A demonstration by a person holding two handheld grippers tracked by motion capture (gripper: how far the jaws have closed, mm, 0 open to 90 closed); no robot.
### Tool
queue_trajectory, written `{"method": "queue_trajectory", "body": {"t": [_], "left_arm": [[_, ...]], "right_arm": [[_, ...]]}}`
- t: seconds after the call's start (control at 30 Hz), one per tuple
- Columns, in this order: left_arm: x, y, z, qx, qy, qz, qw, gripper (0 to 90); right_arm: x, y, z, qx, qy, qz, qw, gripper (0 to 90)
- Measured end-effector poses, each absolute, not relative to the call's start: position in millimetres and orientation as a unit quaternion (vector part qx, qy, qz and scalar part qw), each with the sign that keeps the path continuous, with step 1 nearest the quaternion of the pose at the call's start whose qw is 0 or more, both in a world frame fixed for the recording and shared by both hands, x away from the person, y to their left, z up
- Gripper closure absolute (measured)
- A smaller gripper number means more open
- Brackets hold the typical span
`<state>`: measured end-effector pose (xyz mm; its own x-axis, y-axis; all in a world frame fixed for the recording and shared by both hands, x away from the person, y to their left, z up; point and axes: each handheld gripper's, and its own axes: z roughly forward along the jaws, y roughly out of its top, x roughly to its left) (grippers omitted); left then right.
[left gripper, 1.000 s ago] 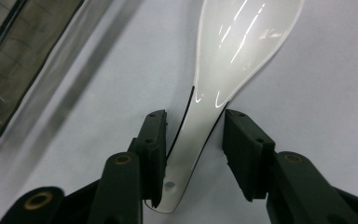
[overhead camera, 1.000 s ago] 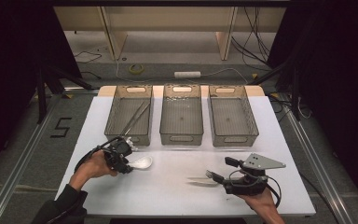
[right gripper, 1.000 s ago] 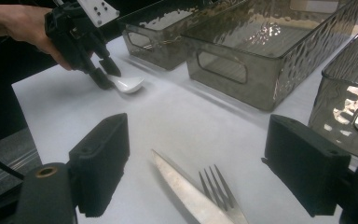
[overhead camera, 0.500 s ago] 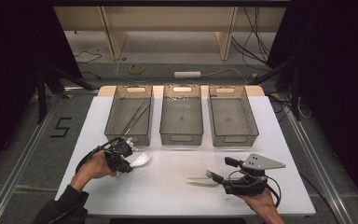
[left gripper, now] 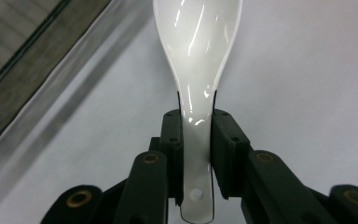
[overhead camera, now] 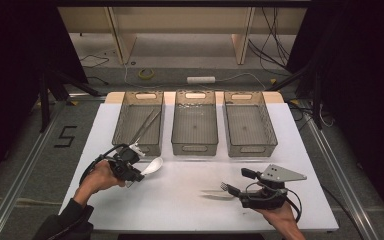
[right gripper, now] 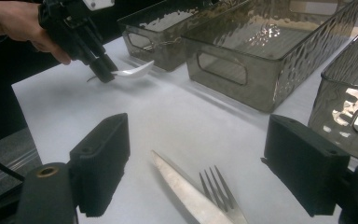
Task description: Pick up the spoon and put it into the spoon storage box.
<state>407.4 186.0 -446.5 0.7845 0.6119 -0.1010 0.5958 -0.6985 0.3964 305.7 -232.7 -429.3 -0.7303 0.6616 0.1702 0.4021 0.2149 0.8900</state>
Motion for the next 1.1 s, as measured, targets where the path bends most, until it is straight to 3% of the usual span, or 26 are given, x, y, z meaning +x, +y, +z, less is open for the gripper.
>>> {"method": "queue_trajectory", "body": {"t": [0.43, 1.1], "left_arm": [[402, 173, -423, 0.890, 0.335, 0.031, 0.307, 75.3], [411, 153, -404, 0.867, 0.340, 0.068, 0.359, 75.3]], "right_arm": [[306, -233, -430, 0.347, 0.769, 0.522, 0.123, 23.3], [307, -234, -432, 0.350, 0.770, 0.519, 0.123, 23.2]]}}
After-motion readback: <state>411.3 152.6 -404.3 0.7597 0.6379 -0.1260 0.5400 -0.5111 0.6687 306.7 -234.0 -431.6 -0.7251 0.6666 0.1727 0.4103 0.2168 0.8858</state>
